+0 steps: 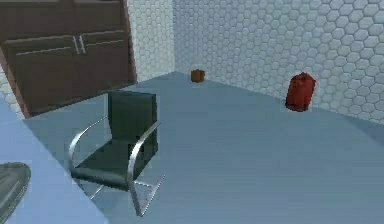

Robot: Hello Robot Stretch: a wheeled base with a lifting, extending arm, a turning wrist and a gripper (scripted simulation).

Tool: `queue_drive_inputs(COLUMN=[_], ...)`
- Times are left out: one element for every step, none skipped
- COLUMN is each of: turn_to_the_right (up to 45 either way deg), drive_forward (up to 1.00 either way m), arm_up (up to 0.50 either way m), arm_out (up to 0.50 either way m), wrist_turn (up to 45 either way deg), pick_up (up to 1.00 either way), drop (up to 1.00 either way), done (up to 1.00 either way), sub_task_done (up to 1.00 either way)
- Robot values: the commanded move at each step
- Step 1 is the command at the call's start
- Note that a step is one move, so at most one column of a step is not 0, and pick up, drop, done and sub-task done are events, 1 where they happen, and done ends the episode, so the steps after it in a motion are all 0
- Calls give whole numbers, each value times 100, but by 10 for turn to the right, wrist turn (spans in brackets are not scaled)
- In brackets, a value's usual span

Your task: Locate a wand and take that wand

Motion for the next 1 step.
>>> queue_drive_inputs(turn_to_the_right=[450], drive_forward=[0], arm_up=[0], arm_out=[0], wrist_turn=[0], pick_up=[0], drop=[0], done=[0], sub_task_done=[0])
